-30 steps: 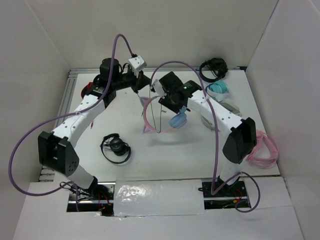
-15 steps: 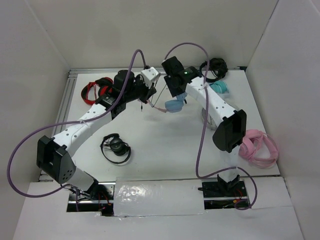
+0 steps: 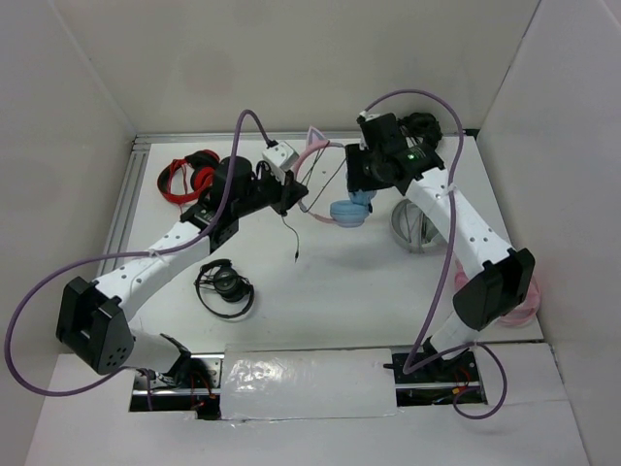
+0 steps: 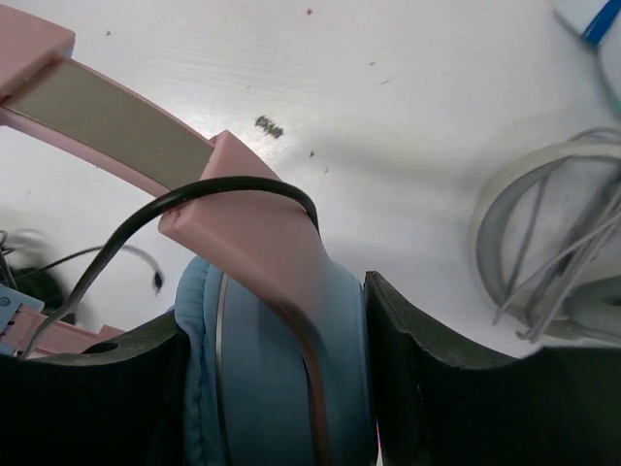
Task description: Wrap the headphones
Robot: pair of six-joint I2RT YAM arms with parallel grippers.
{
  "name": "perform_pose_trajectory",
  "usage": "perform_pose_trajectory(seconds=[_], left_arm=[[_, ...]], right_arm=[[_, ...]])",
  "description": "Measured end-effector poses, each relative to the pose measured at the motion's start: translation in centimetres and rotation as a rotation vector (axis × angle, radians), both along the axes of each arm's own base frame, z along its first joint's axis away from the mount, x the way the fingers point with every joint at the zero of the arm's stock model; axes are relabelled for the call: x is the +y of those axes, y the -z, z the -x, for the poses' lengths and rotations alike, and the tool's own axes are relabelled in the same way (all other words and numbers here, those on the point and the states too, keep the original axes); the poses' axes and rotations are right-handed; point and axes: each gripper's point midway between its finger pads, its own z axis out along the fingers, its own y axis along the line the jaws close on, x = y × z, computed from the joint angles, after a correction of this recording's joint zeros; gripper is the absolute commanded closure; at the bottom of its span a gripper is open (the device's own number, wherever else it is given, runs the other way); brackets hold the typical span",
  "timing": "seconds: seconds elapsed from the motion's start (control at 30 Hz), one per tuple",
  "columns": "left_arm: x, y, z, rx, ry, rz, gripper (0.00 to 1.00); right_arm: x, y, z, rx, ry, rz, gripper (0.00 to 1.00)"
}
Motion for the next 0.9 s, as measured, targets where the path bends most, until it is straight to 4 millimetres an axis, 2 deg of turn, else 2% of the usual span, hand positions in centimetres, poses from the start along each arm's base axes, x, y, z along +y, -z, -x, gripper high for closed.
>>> perform_pose_trajectory(seconds=[0.1,0.17,0.2,0.27,0.3,0.37,0.4,0.47,0.6,0.77,0.9], left_arm=[[-0.7,0.1,0.9,0.019,0.049,0.033,0.76],[-0.8,1.0,1.6,0.058,0.073,0.031,0.66],[-0.9,1.5,2.0,0.075,0.084,0.030,0.57],[-0.8,3.2,2.6,0.129,0.088,0.011,0.50],[-0.6,3.9,2.9,0.154,0.086,0.002,0.41],[-0.3,5.4,3.5,0.203,0.082,-0.016,0.27],[-0.2,5.8,3.6,0.214,0.080,-0.021,0.10],[0.0,6.6,4.0,0.235,0.077,-0.024,0.01],[0.6,7.2,5.2,0.250,0.076,-0.020,0.01],[1.2,7.2,6.2,0.212,0.079,0.002,0.01],[0.7,8.2,7.0,0.197,0.135,0.026,0.01]], right_arm=[[0.4,0.2,0.6,0.016,0.002,-0.060,1.00],[0.4,-0.5,-0.3,-0.014,0.038,-0.105,1.00],[0.2,-0.9,-0.9,-0.037,0.052,-0.129,1.00],[-0.1,-2.2,-1.9,-0.084,0.082,-0.175,1.00],[-0.2,-2.8,-2.2,-0.105,0.092,-0.195,1.00],[-0.4,-4.3,-2.4,-0.147,0.101,-0.225,1.00],[-0.4,-4.8,-2.2,-0.158,0.097,-0.234,1.00],[-0.2,-5.7,-1.7,-0.176,0.081,-0.244,1.00],[0.3,-6.8,-0.8,-0.200,0.054,-0.240,1.00],[0.3,-6.3,0.0,-0.178,0.037,-0.200,1.00],[0.1,-6.5,0.7,-0.158,0.035,-0.183,1.00]])
